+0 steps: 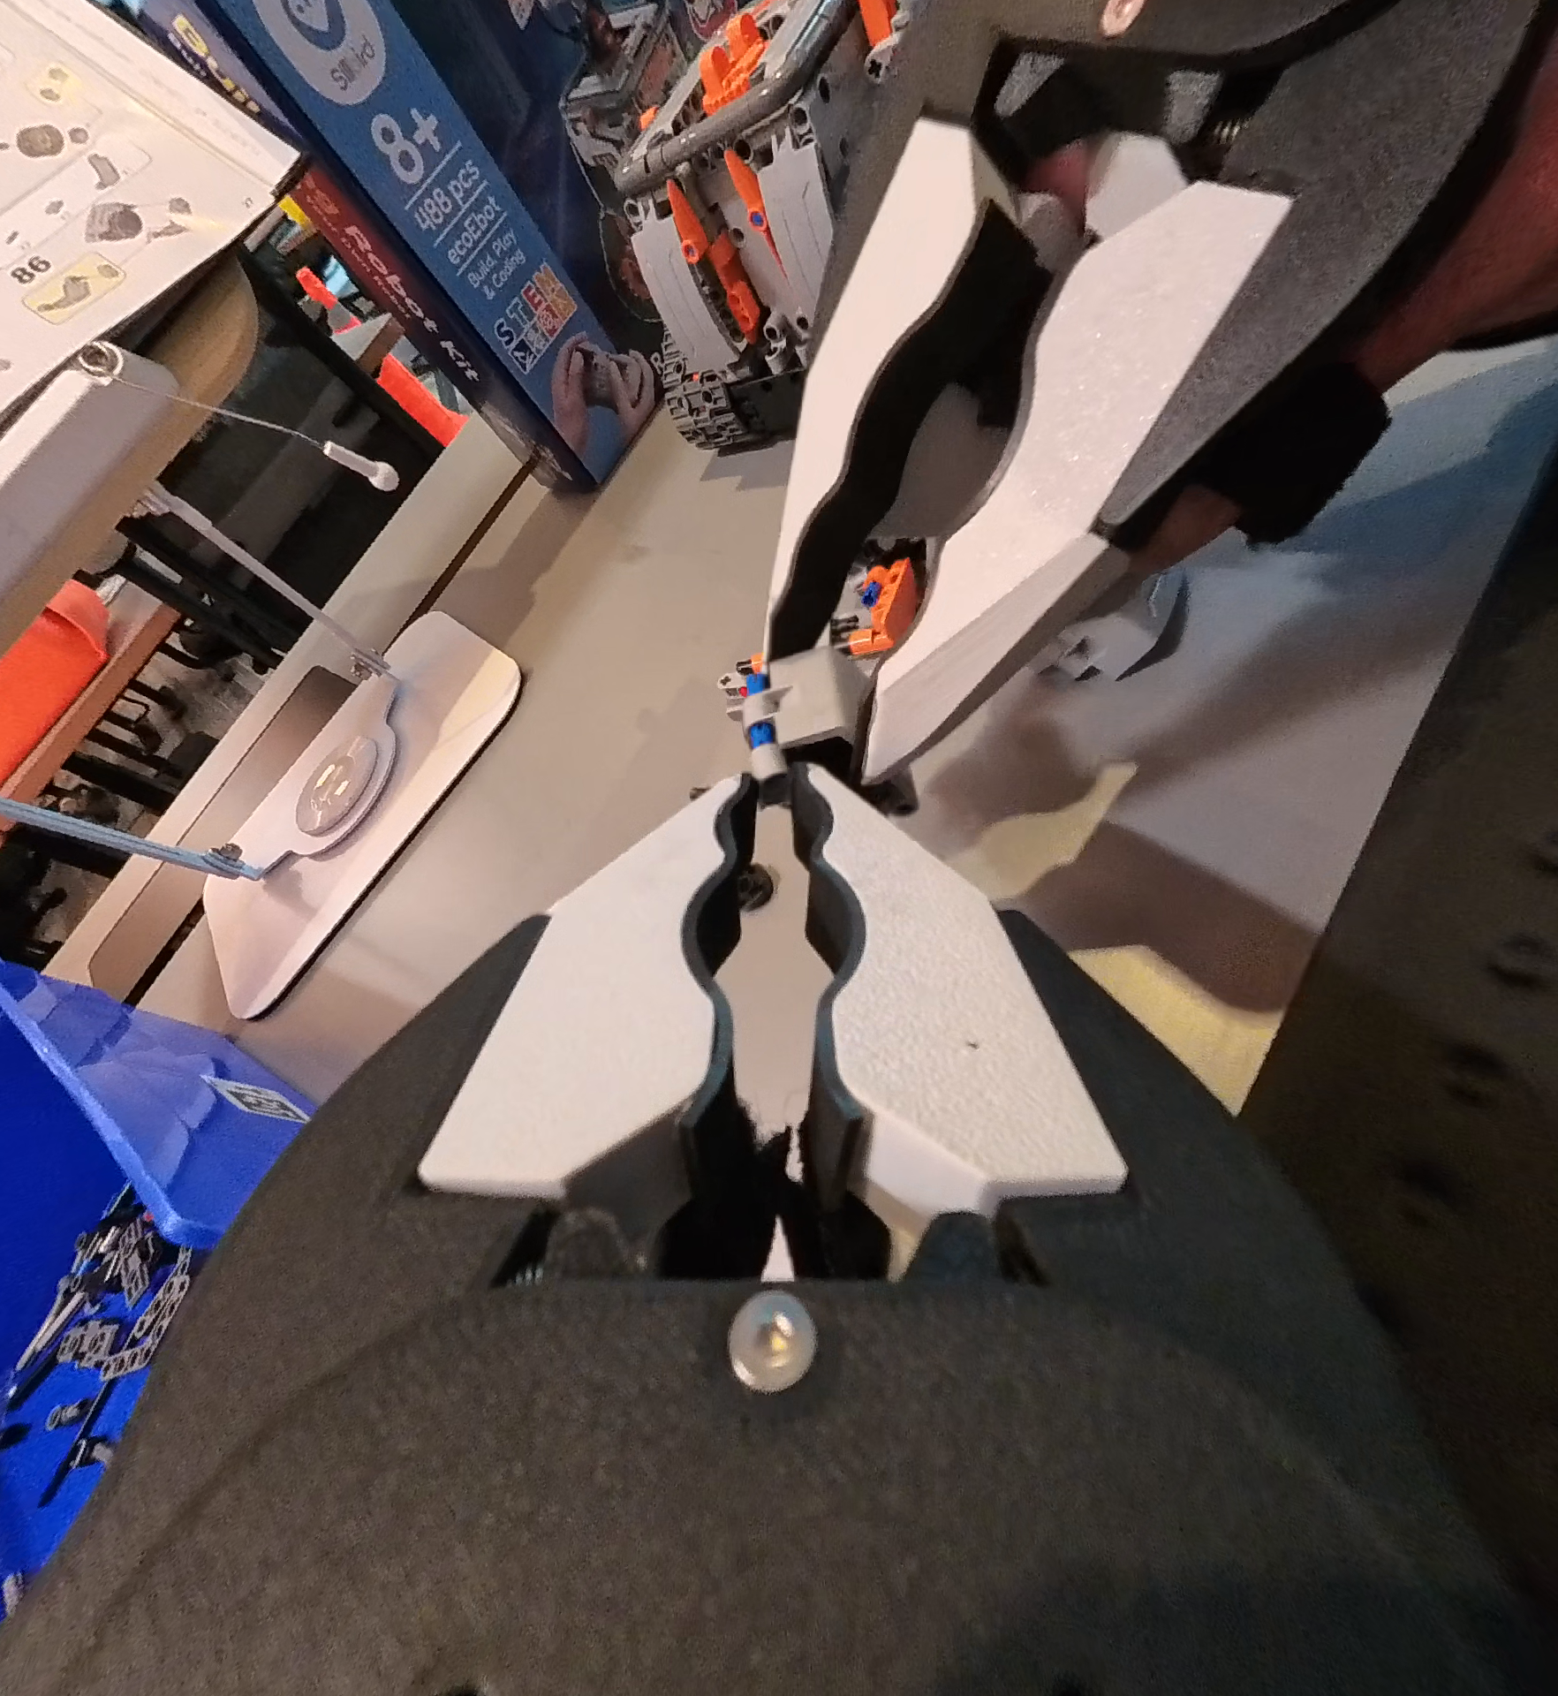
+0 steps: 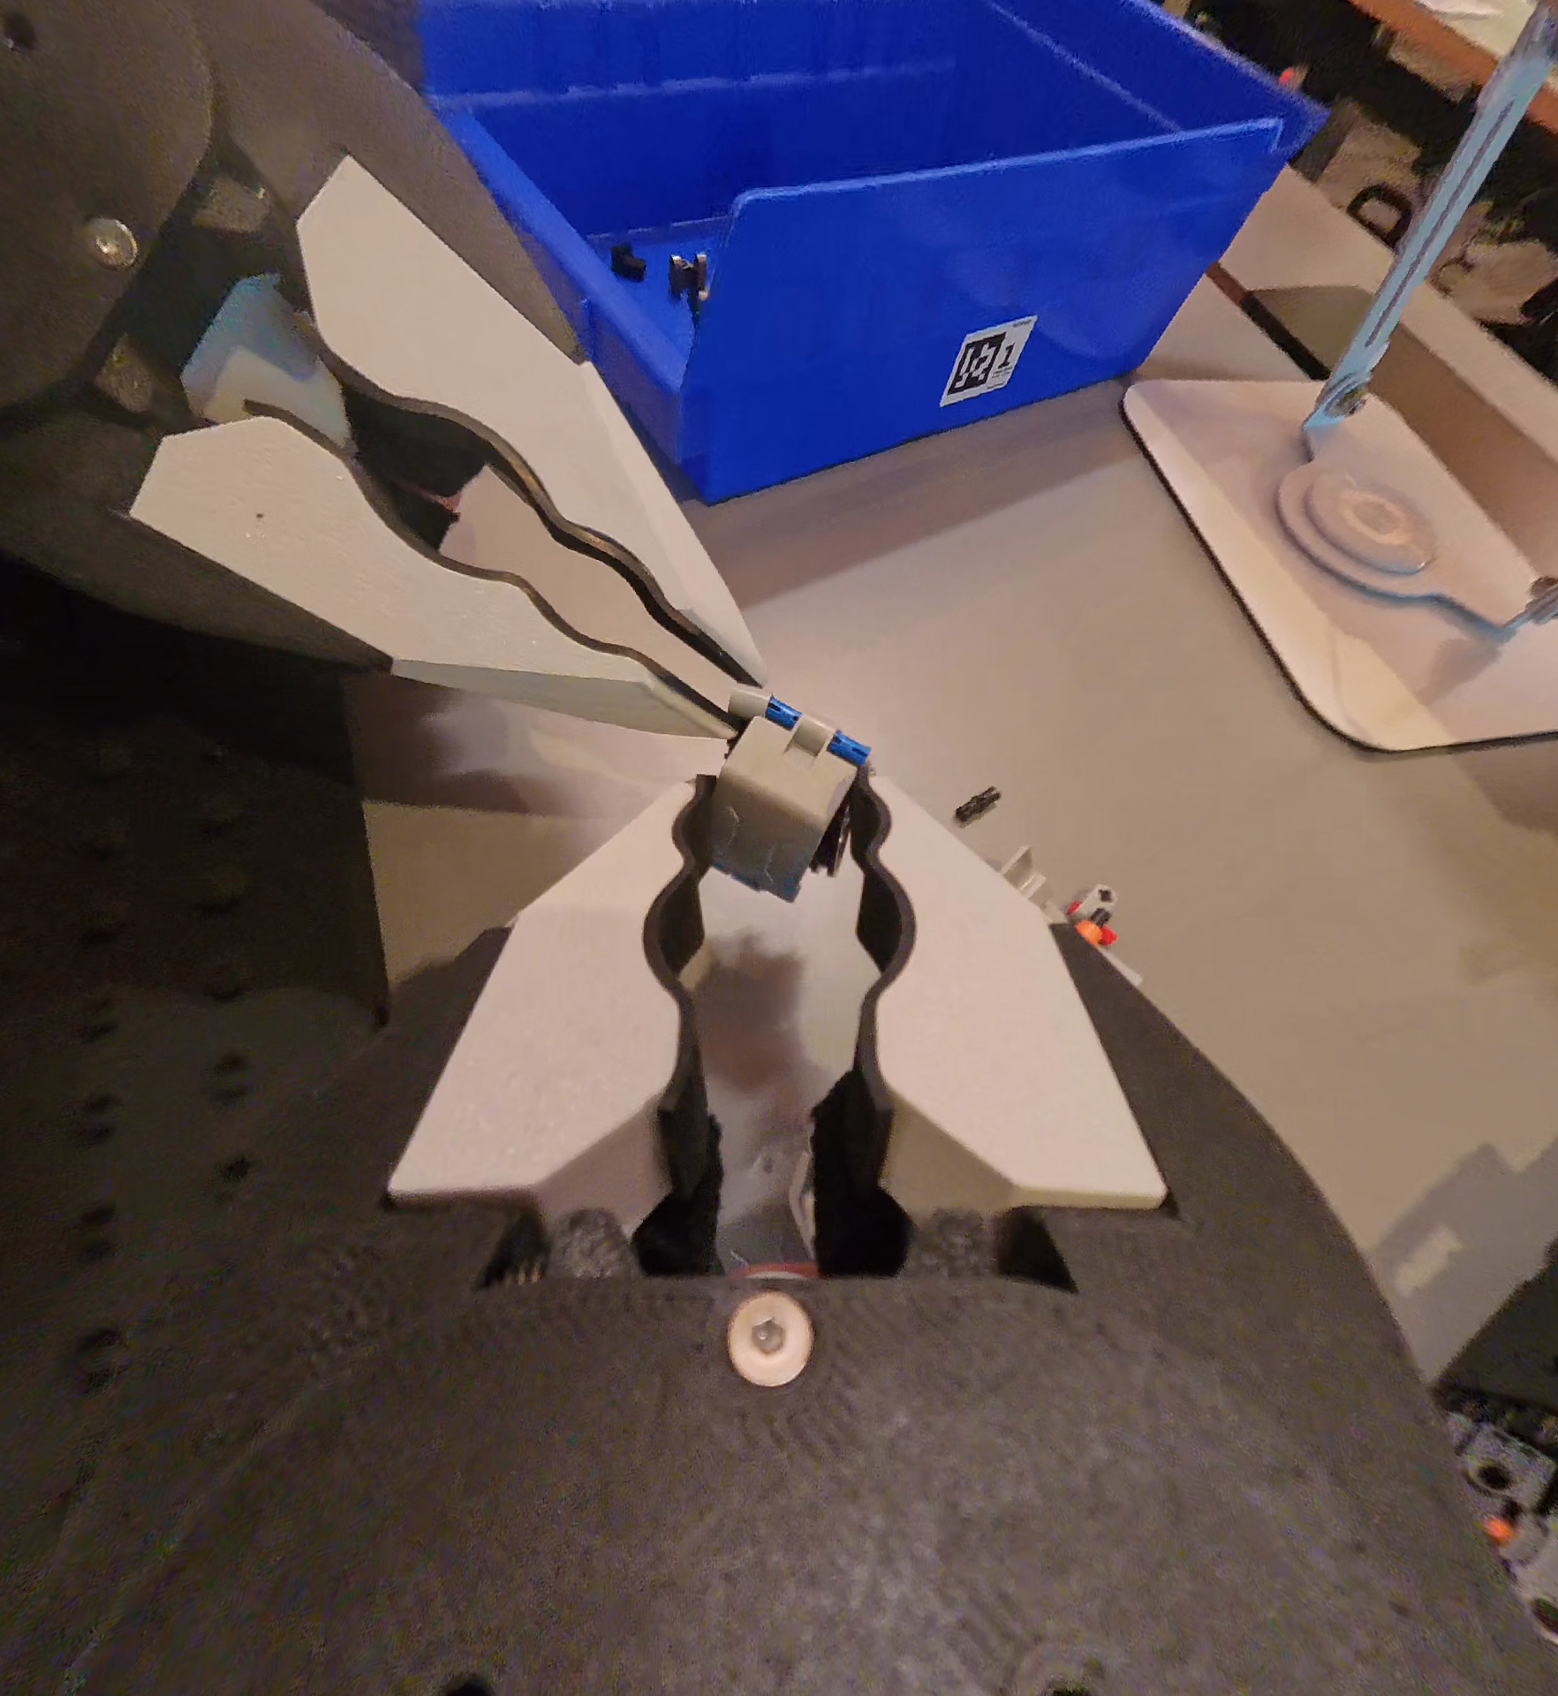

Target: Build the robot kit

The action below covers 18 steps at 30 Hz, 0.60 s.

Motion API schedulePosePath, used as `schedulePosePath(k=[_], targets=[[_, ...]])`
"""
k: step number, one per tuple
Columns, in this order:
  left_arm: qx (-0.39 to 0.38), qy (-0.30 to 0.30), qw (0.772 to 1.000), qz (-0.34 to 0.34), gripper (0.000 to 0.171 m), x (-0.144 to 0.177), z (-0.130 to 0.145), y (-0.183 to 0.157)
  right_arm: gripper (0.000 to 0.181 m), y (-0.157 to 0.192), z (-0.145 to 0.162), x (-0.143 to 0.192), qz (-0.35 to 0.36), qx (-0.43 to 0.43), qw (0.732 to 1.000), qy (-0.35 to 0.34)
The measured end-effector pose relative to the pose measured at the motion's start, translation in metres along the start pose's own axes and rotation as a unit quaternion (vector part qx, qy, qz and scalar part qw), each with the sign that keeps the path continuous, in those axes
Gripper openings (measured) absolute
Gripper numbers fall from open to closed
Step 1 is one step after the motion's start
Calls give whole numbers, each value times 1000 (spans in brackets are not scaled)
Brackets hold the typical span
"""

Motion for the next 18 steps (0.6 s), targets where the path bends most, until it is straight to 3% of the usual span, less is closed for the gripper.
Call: schedulePosePath(k=[9,18], targets=[[-13,19,1000,17,4,-4,6,-6,27,6,2,-1,23,97,995,31],[-19,34,998,52,4,-9,11,-13,27,5,12,1,-15,139,989,48]])
Point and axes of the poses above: each gripper's, where its closed fingertips meet, x back along the fingers, z out of its underside, y = z × x across the jaws, the point moved 7 cm from there along x, back along the fingers, and after that the axes turned 4 degrees about -y, right-handed, at the moved point
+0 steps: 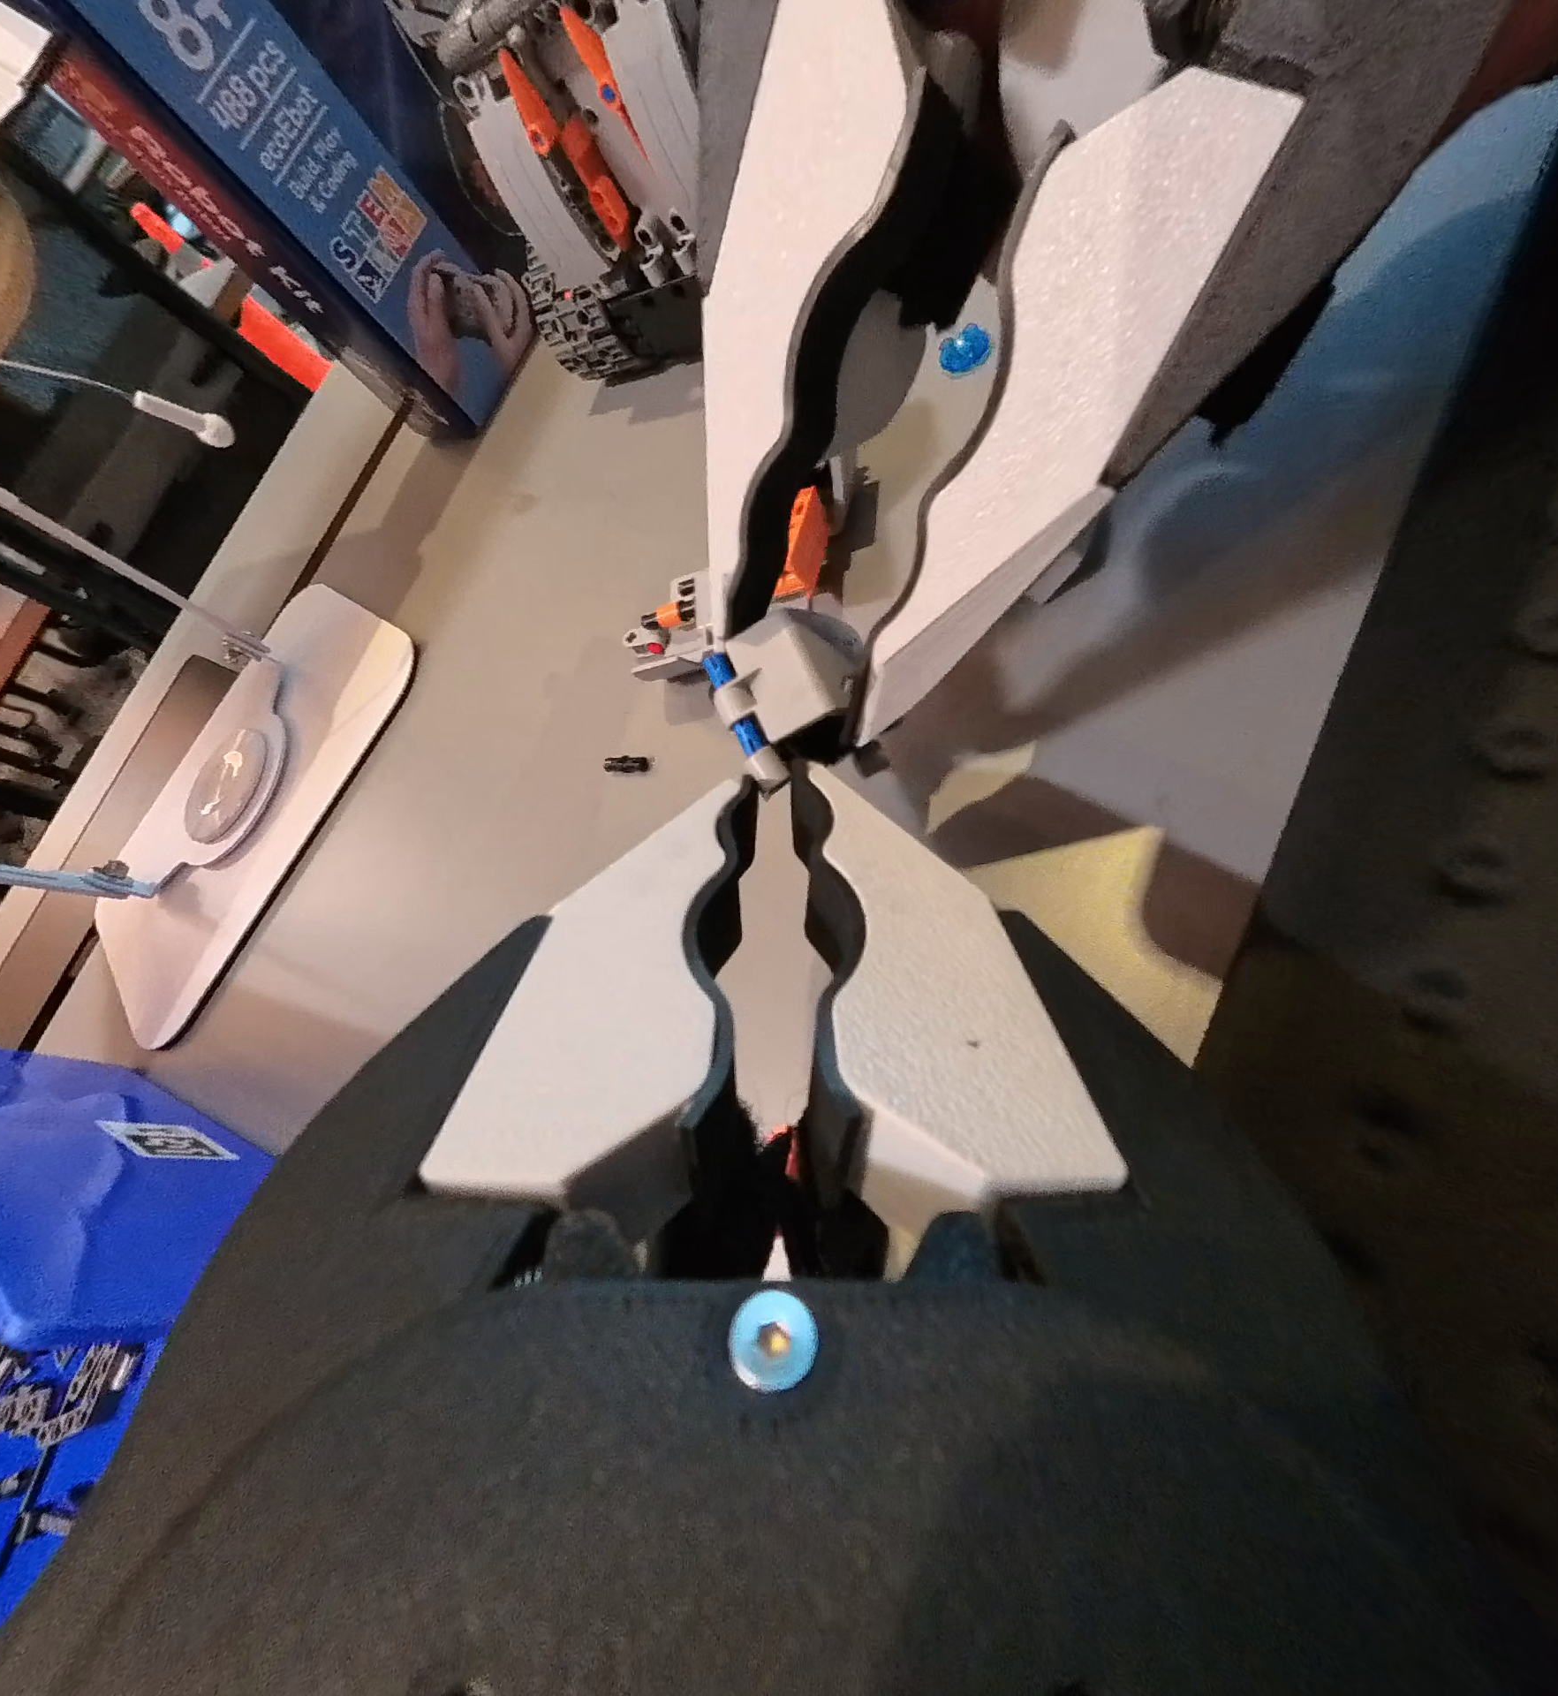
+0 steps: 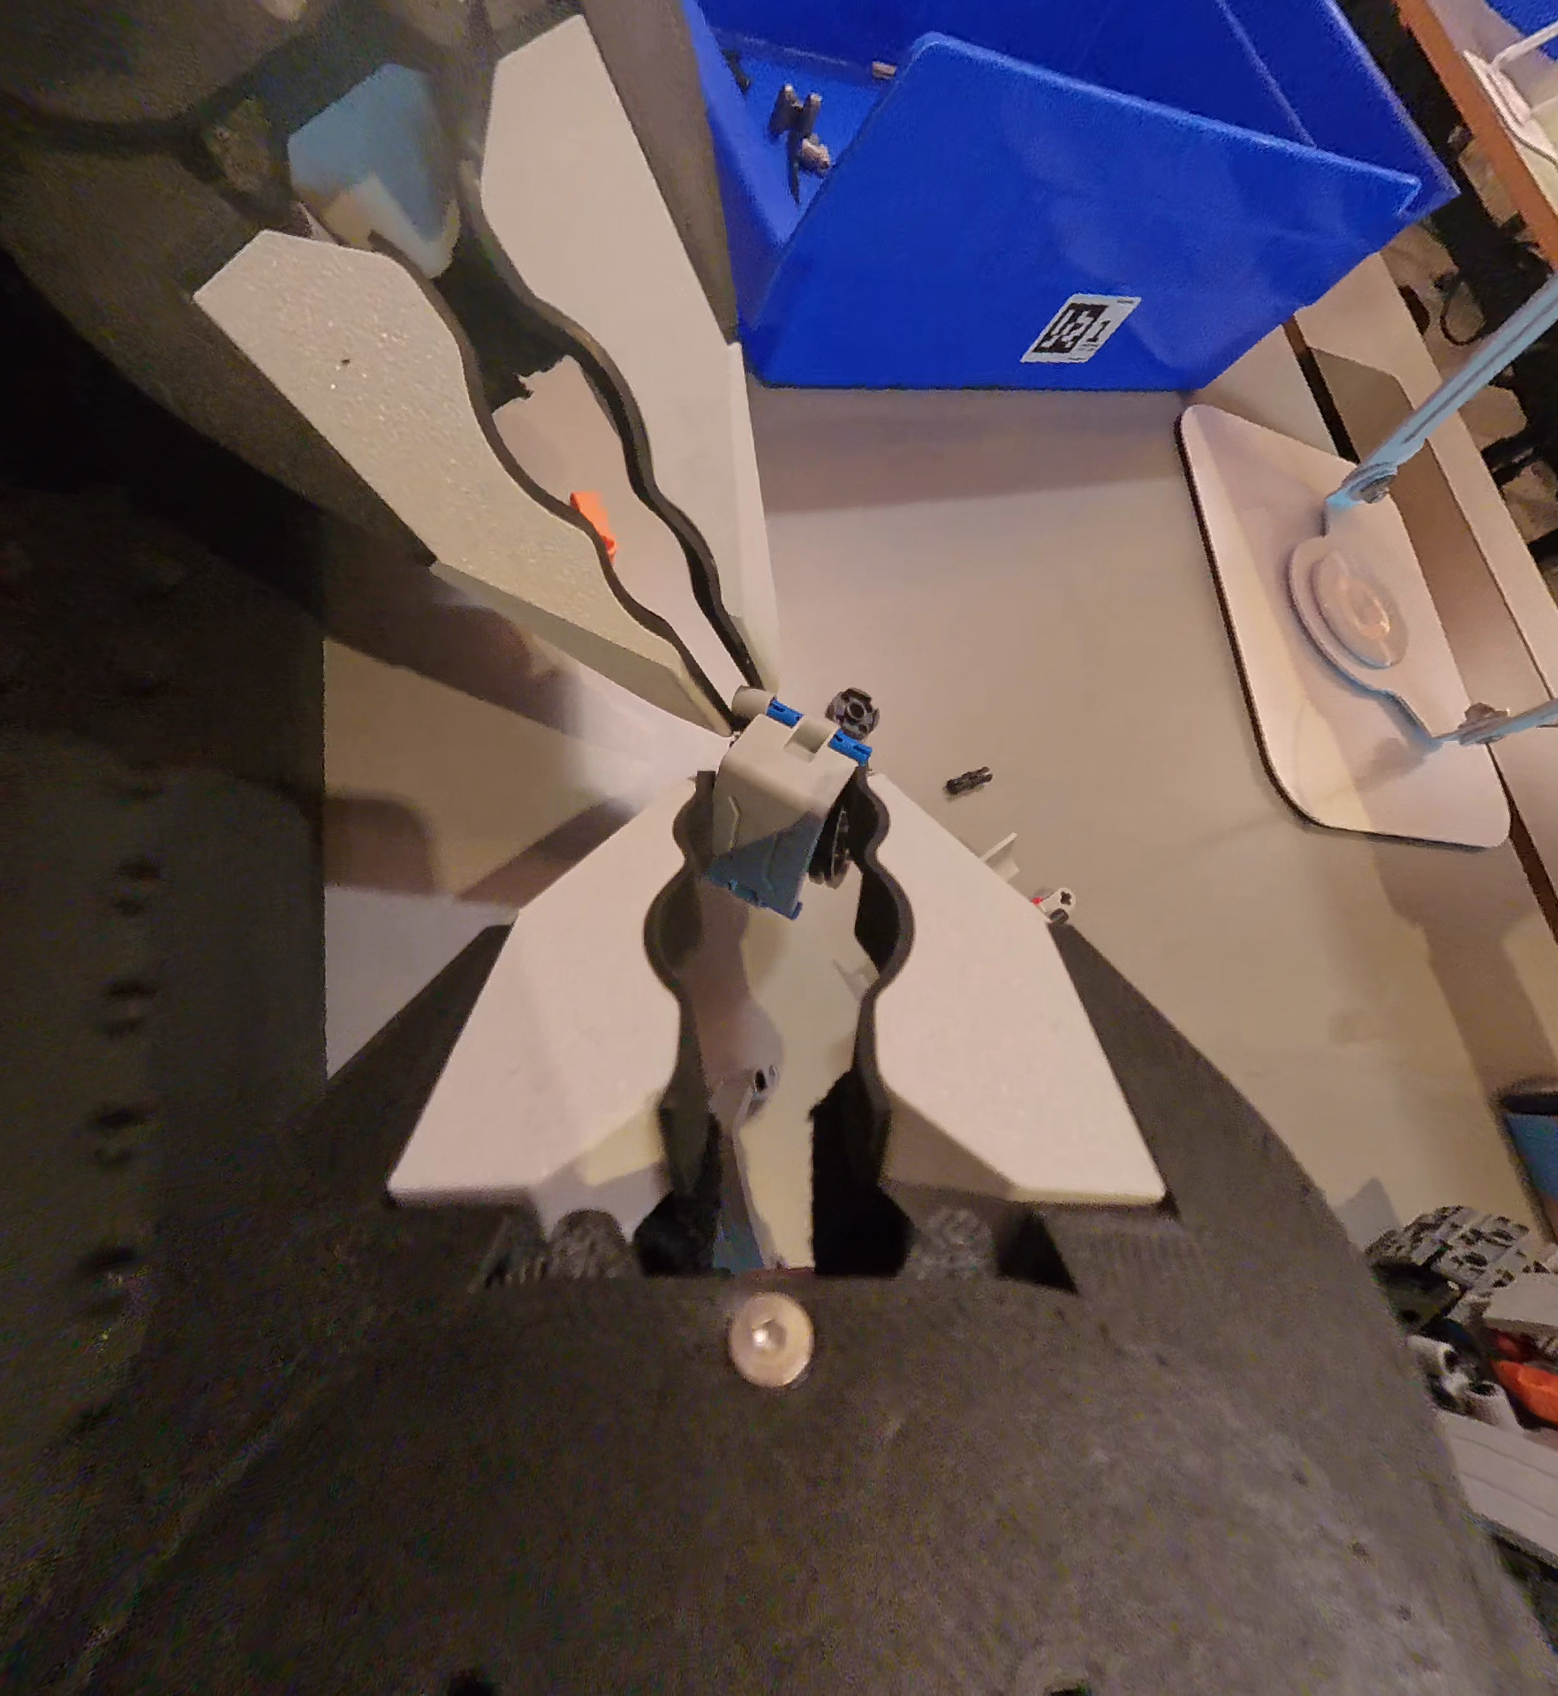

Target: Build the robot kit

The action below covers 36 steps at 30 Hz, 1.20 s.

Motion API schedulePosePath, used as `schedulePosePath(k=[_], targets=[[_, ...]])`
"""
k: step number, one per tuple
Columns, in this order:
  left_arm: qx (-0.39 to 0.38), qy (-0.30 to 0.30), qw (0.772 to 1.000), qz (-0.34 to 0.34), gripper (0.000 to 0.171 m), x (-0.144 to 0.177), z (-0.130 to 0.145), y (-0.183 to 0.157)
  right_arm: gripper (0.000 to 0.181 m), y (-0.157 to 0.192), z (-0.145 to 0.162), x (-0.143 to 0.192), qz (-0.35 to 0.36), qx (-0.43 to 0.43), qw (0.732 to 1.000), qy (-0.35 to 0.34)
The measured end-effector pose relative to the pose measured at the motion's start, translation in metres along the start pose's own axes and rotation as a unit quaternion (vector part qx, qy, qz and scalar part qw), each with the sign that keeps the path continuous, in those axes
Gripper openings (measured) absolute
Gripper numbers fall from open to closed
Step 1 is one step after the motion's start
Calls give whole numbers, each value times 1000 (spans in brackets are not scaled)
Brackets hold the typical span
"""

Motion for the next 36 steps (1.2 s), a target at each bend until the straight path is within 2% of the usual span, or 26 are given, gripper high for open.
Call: schedulePosePath(k=[6,22,24,28,30,36], targets=[[-7,10,1000,14,4,-3,2,-4,26,5,2,0,1,52,999,14],[-51,33,998,35,3,-9,4,-17,25,13,9,-1,-21,114,992,46],[-50,29,998,29,3,-8,3,-15,26,11,9,-1,-21,100,994,39],[-33,-11,999,15,4,-2,-3,-9,25,-4,8,8,-57,-11,998,-19],[-31,-10,999,24,4,-3,-3,-11,24,-8,10,9,-78,-45,995,-30],[-26,-14,999,33,5,-3,-4,-11,23,-11,13,10,-106,-82,990,-47]])
Point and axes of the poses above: each gripper's, where its closed fingertips meet, x back along the fingers, z out of its underside, y = z × x across the jaws, the point moved 7 cm from there along x, back along the fingers, and after that the axes turned 4 degrees about -y, right-handed, at the moved point
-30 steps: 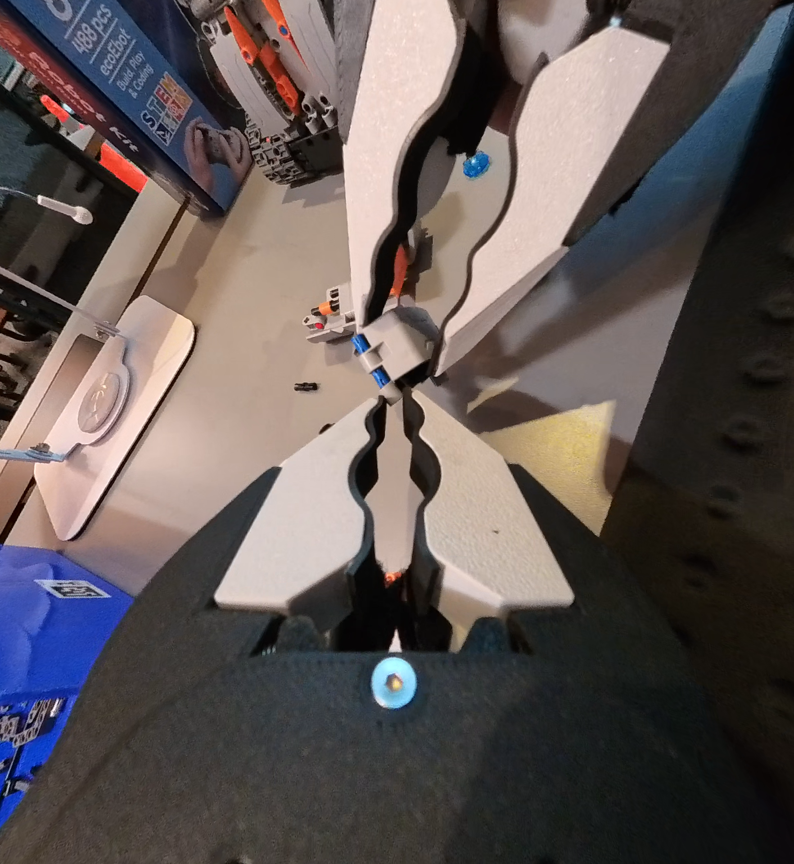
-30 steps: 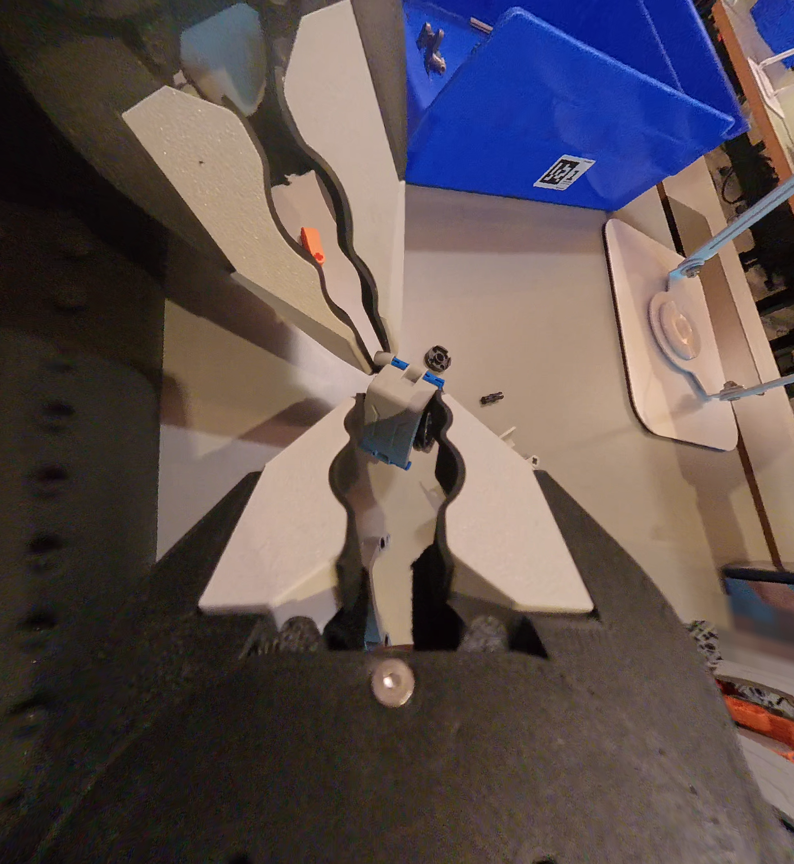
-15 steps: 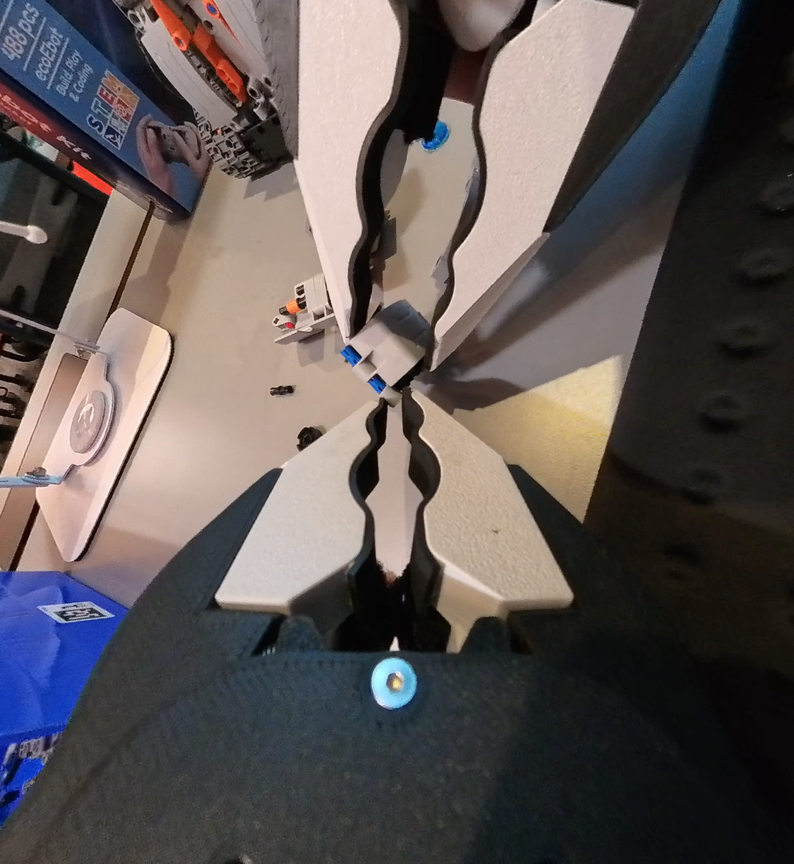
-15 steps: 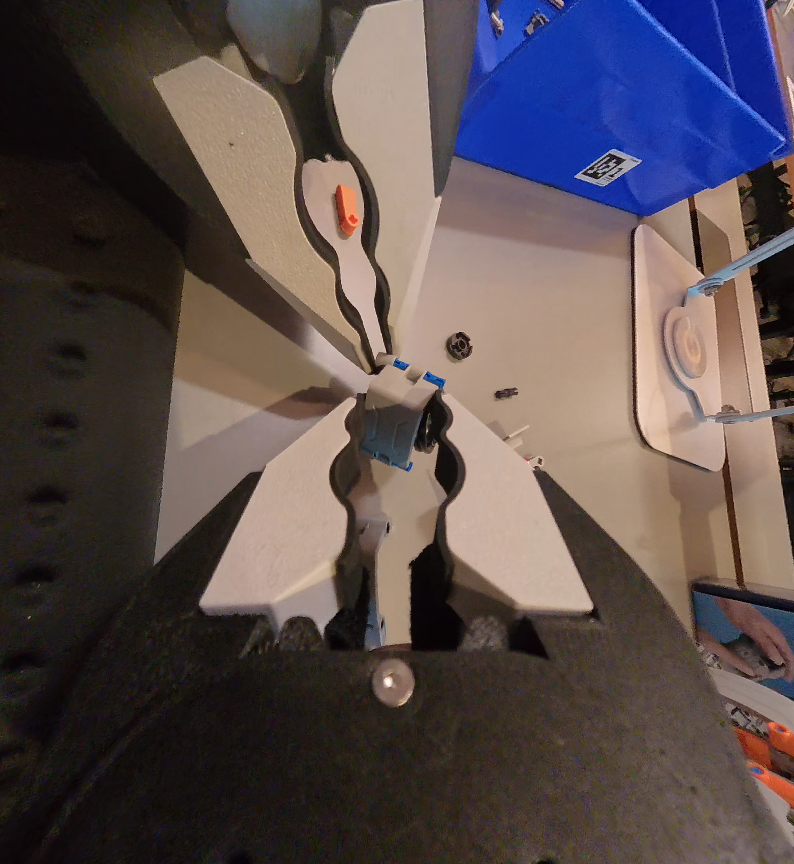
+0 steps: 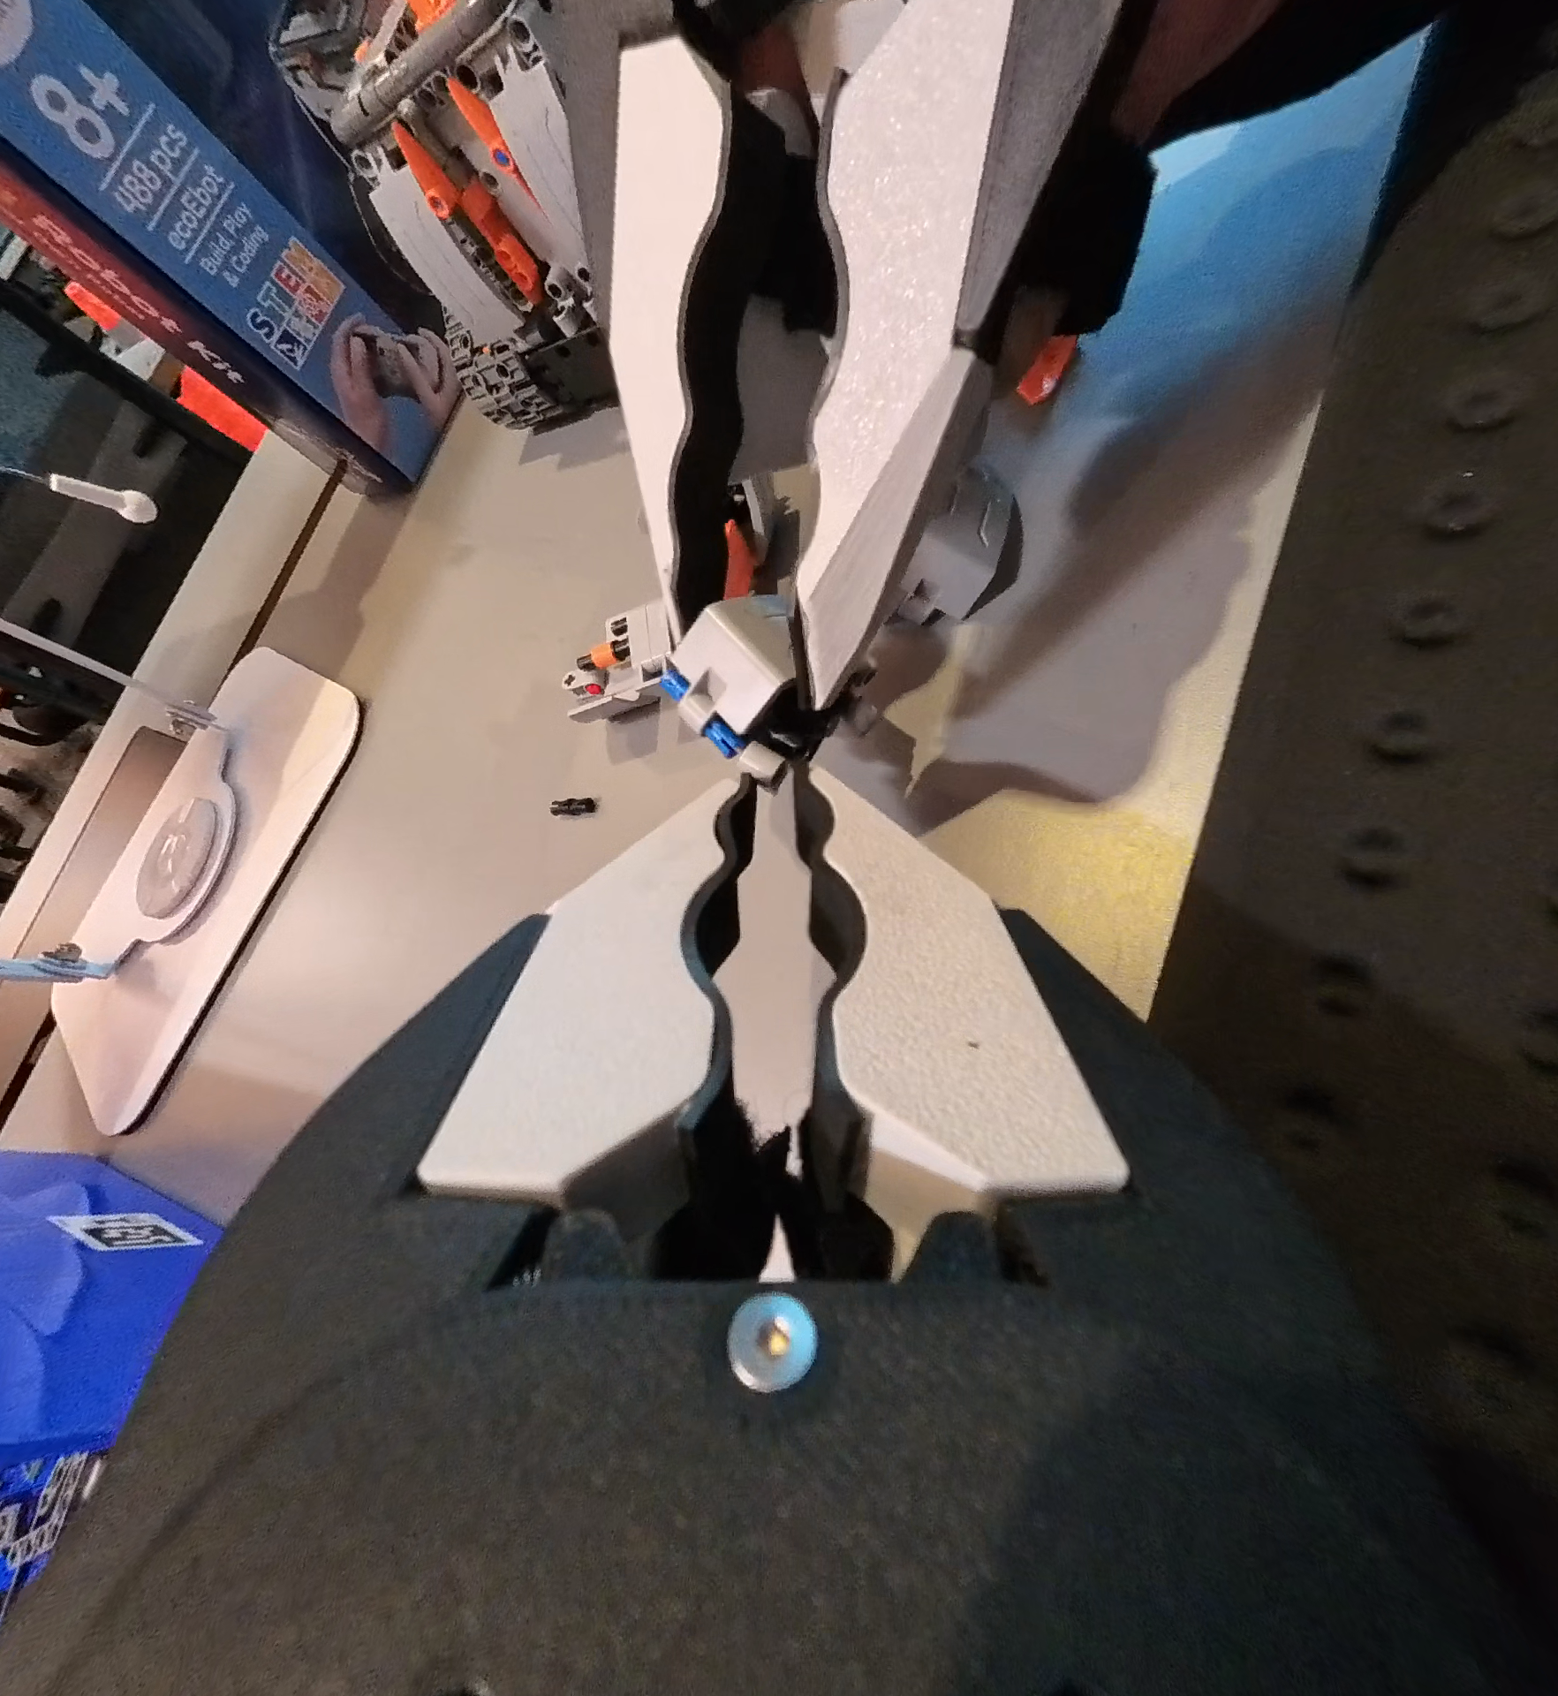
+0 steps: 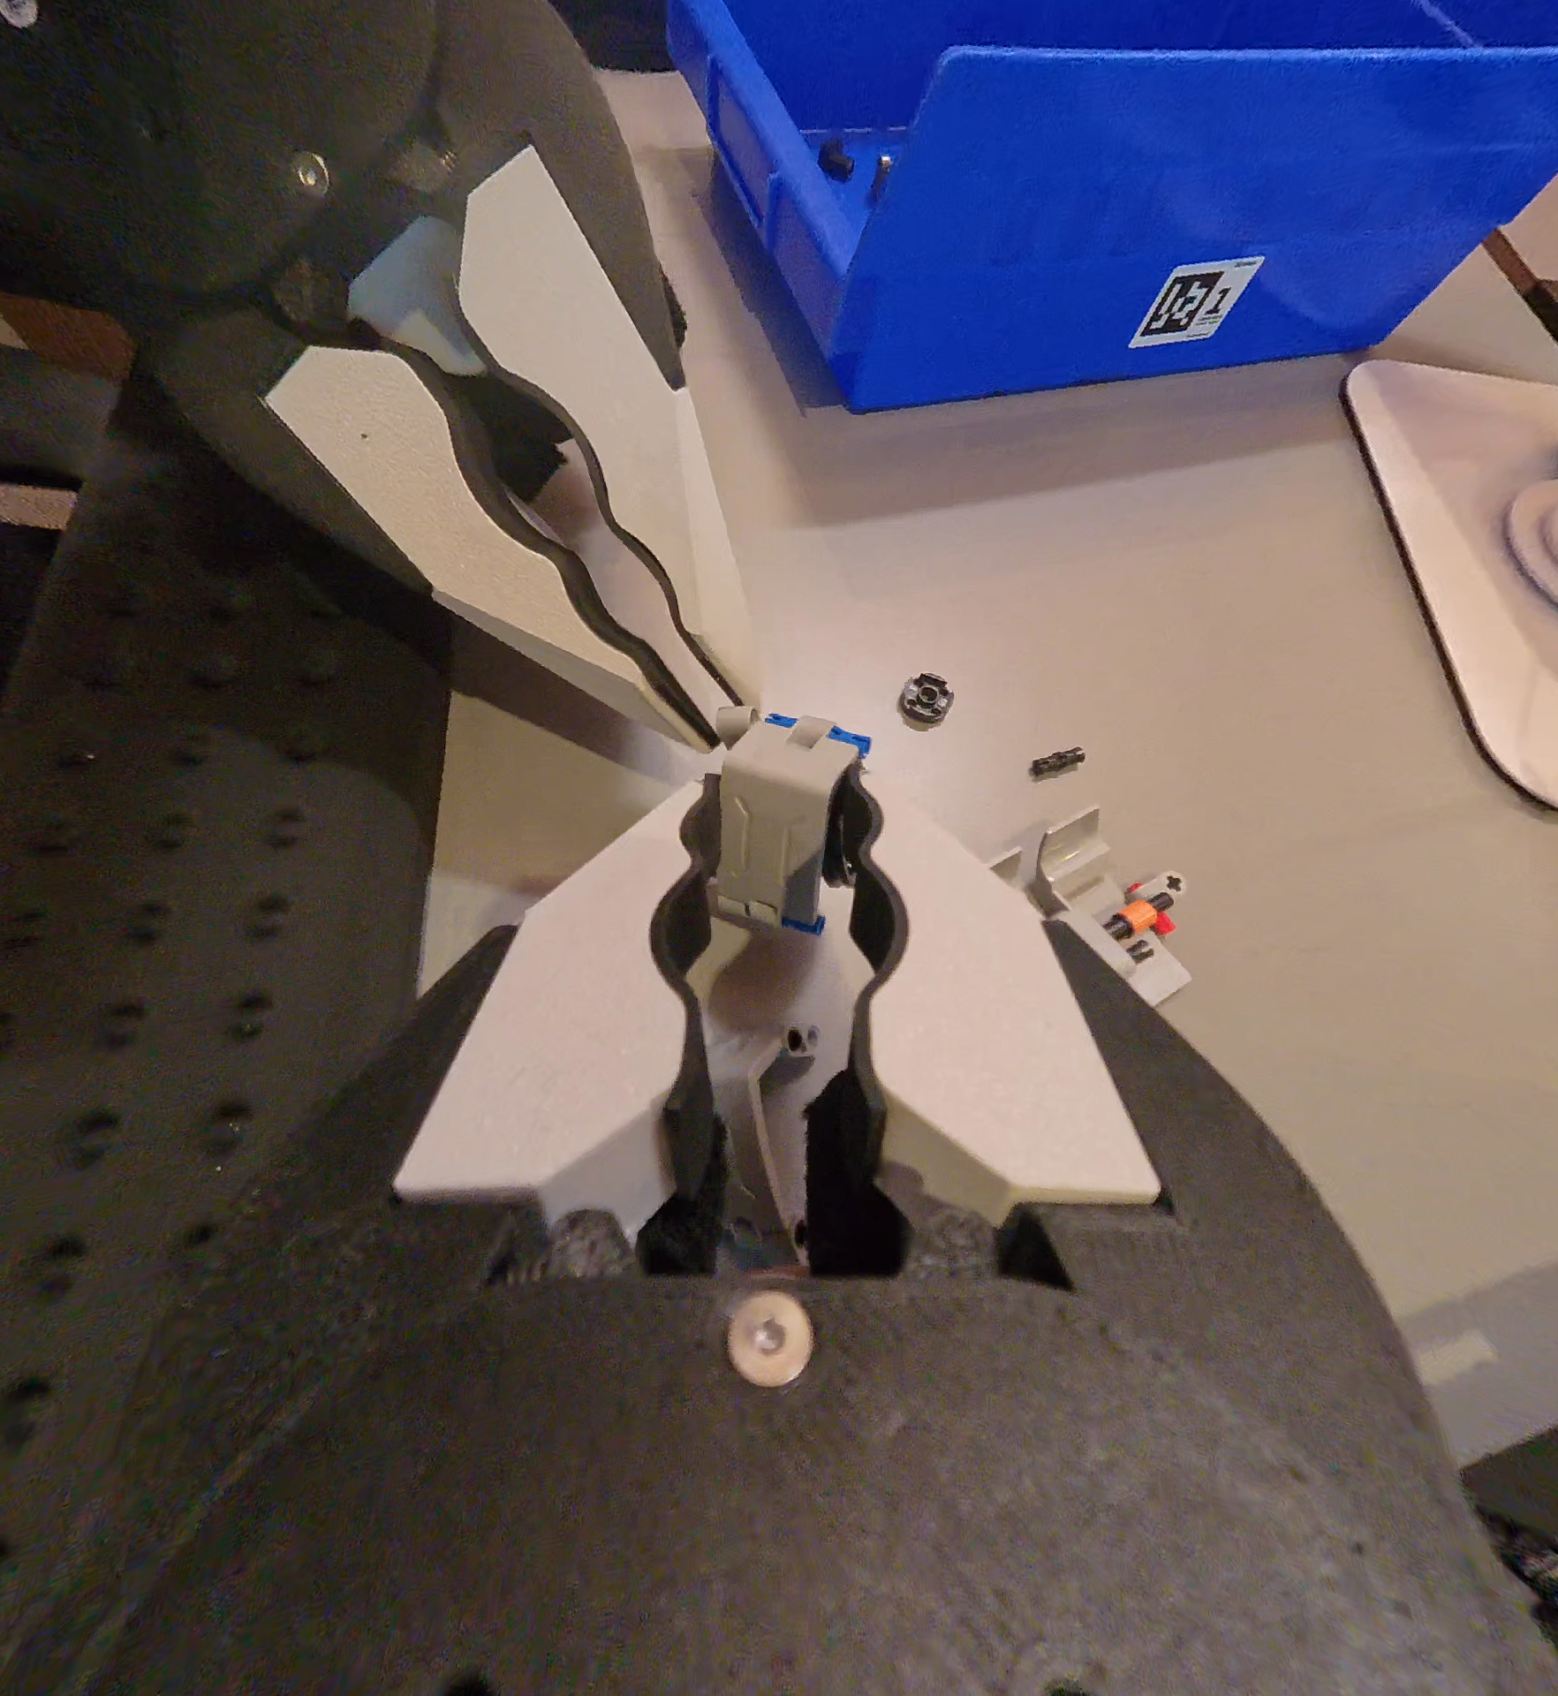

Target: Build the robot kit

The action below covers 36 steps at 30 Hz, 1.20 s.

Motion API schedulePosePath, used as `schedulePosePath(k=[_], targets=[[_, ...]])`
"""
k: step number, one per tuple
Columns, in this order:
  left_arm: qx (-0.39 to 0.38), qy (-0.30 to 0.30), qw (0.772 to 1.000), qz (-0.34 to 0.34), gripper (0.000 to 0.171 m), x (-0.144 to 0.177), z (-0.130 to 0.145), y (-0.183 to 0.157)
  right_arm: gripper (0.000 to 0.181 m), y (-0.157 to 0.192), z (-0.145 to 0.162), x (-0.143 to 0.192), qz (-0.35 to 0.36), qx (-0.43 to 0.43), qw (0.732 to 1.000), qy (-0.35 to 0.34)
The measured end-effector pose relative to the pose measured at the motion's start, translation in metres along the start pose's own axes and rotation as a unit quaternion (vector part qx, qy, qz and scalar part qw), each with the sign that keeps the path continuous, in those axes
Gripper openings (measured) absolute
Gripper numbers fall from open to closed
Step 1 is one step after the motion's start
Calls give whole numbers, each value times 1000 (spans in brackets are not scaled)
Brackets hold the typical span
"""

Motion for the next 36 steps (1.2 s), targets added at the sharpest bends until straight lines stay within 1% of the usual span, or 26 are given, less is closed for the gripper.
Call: schedulePosePath(k=[3,6,9,21,25,28,31,33,36], targets=[[1,-7,1000,-4,6,1,-1,1,23,-3,0,2,-16,-29,999,-17],[0,-4,1000,0,4,1,-1,0,24,-3,2,1,-33,-45,998,-16],[-7,-3,1000,-2,3,0,-1,-1,24,-3,3,1,-37,-43,998,-12],[-3,12,999,29,0,-4,2,-8,22,6,4,2,-23,46,998,22],[-5,17,1000,25,0,-5,3,-8,23,8,5,0,-3,77,996,38],[10,5,1000,19,0,-3,1,-3,24,5,4,2,-3,56,998,23],[15,-5,1000,5,2,-1,-1,0,23,-2,2,6,-18,0,1000,-11],[19,-2,1000,-3,10,-1,0,2,23,-4,0,8,-28,-23,999,-27],[20,-5,1000,-6,17,-1,-1,3,23,-6,2,7,-38,-49,998,-33]])
Point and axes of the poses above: each gripper's, where its closed fingertips meet, x back along the fingers, z out of its underside, y = z × x across the jaws, the point moved 7 cm from there along x, back along the fingers, and after that the axes turned 4 degrees about -y, right-handed, at the moved point
